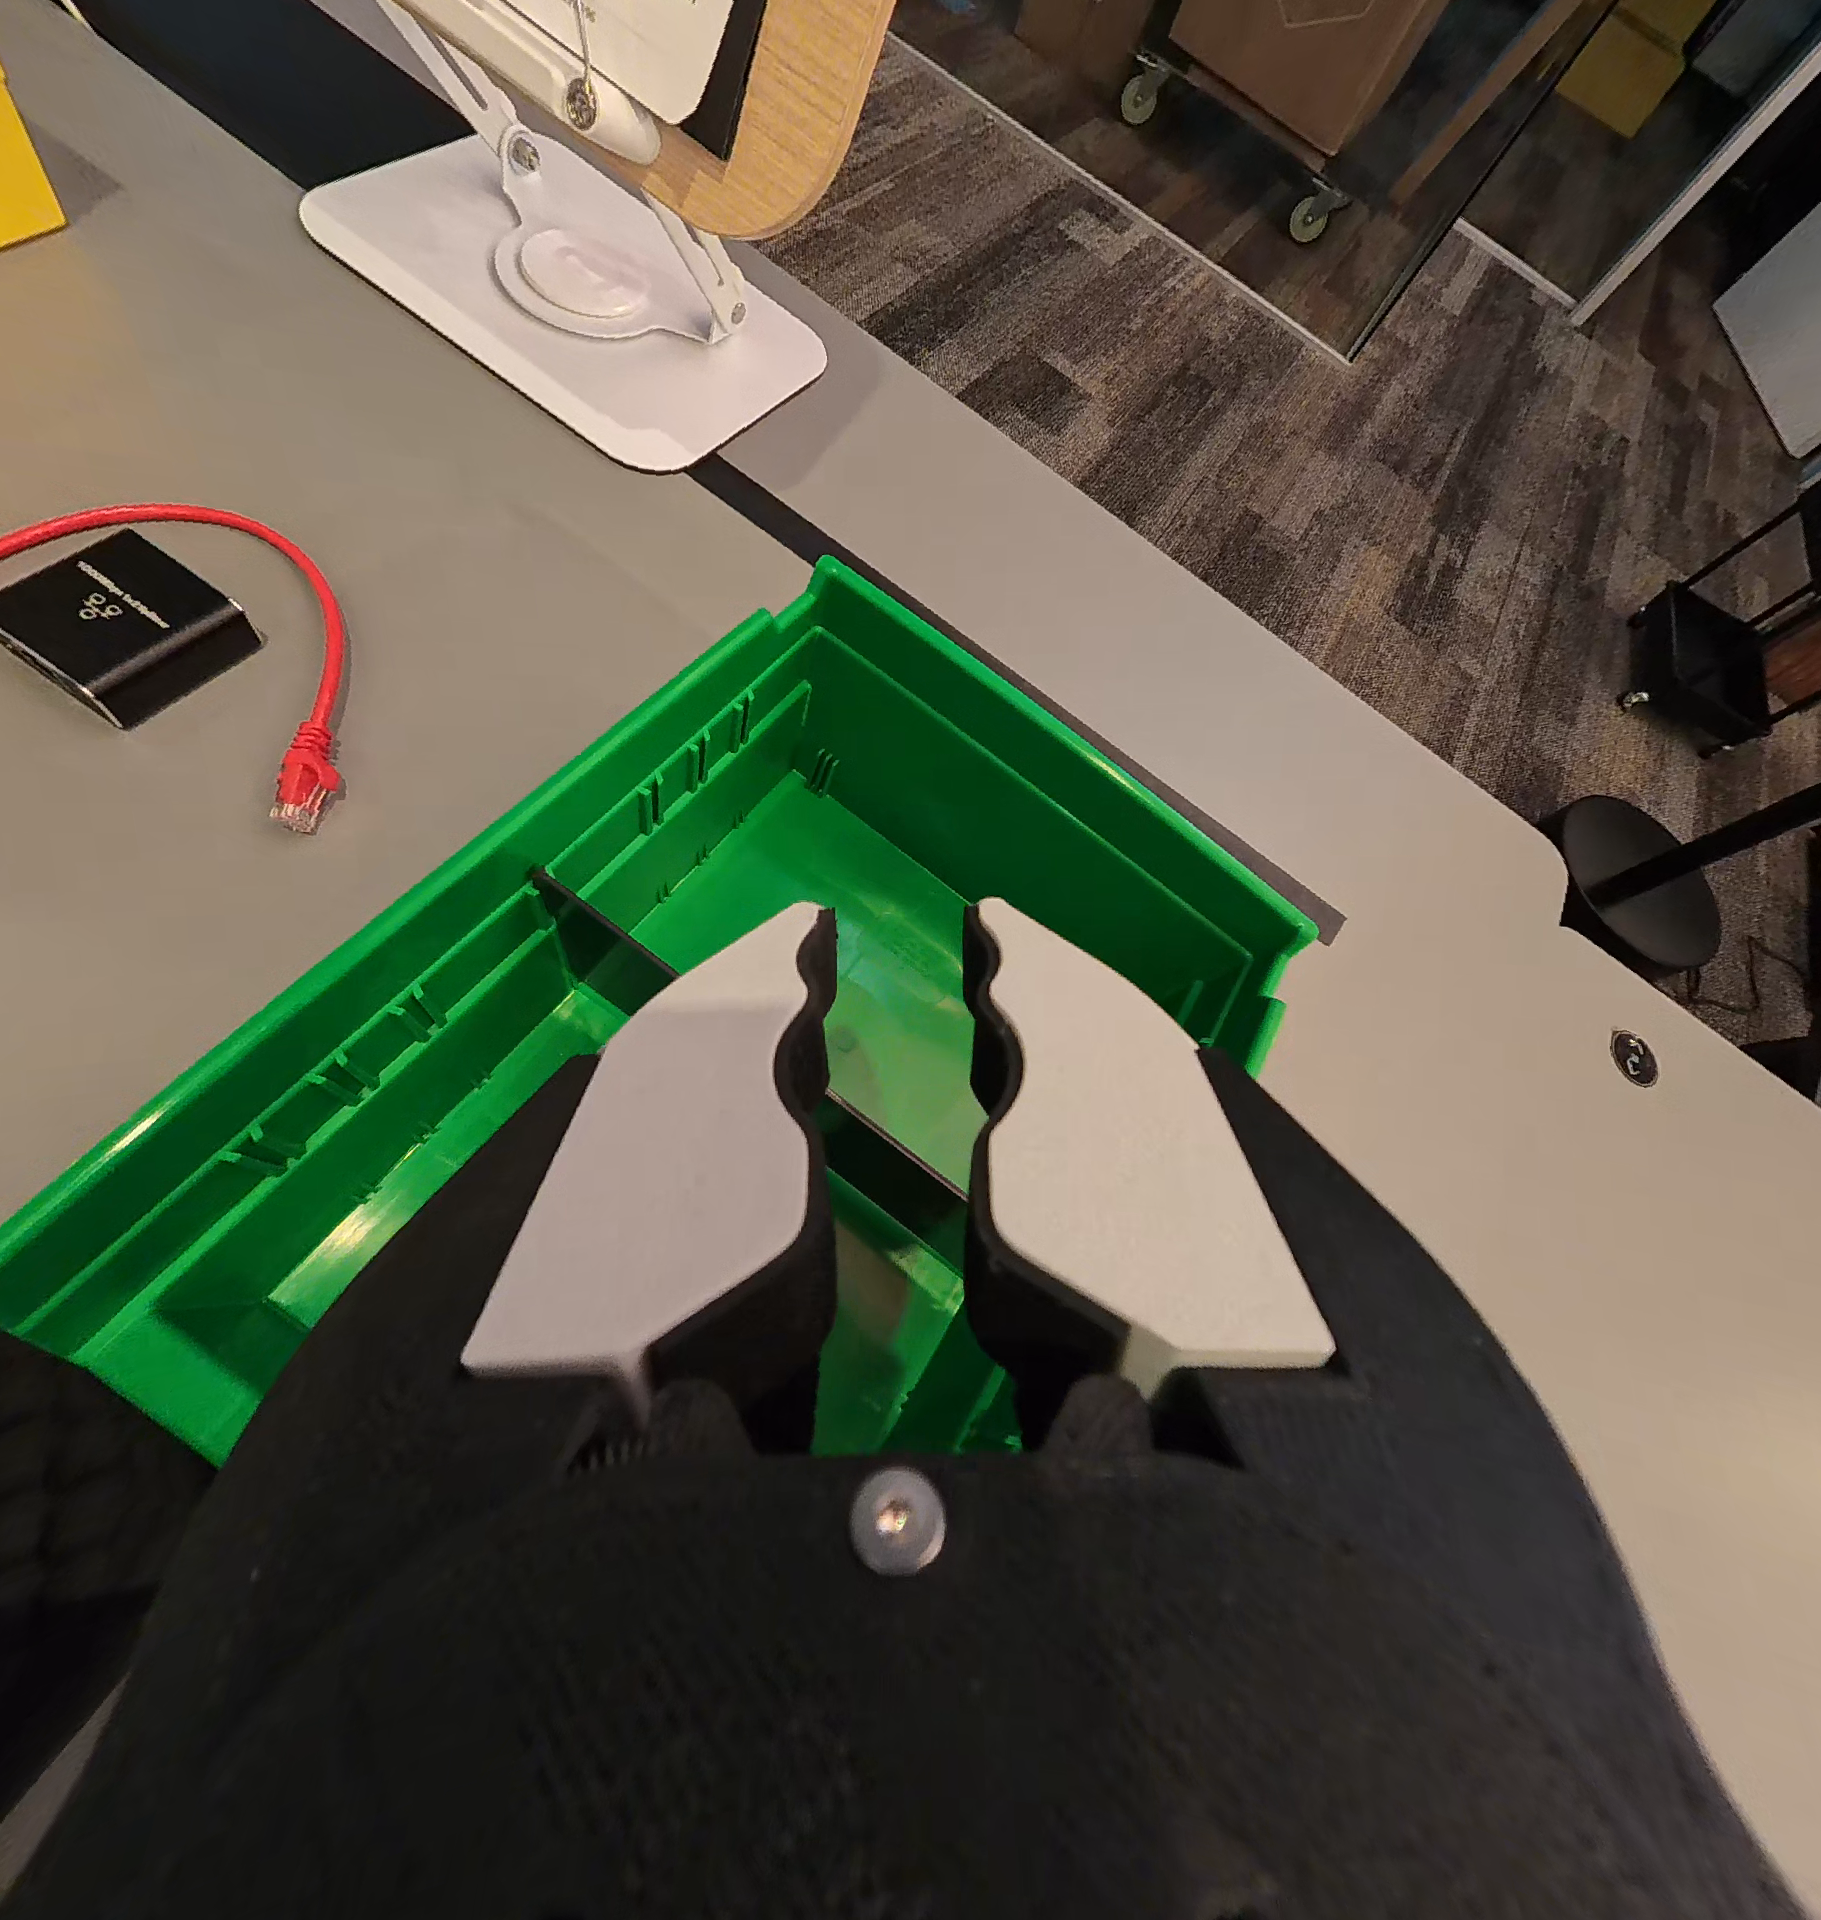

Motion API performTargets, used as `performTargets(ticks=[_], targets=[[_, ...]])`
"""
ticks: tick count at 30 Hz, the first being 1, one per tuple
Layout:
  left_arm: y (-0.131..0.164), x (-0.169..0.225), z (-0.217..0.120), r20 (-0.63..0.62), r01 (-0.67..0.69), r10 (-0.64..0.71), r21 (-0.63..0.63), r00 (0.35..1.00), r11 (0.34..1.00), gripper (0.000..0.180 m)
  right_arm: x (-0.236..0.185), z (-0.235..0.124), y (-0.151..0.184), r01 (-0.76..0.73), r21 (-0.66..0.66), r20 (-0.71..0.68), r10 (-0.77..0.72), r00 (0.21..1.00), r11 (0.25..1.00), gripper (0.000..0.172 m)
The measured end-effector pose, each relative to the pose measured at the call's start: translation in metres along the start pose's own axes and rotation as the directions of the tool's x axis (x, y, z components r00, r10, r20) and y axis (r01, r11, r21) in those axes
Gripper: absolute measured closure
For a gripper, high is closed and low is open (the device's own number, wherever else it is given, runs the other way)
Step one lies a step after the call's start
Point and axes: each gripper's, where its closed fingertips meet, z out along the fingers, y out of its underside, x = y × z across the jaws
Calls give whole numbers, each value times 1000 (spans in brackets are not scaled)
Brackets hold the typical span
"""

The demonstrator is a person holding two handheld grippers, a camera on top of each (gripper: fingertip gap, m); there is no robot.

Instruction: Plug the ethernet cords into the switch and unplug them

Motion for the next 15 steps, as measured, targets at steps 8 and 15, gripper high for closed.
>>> performTargets(ticks=[8, 15], targets=[[-100, 18, 41, -60, -188, 187, -10, 980, 982, 175, 1, -3, 0, -2, 6, -3, 2, 1000, 1000, 148], [-171, 28, 136, -178, -243, 245, 36, 953, 969, 175, 1, -4, 2, -10, 7, 7, 9, 1000, 1000, 147]])
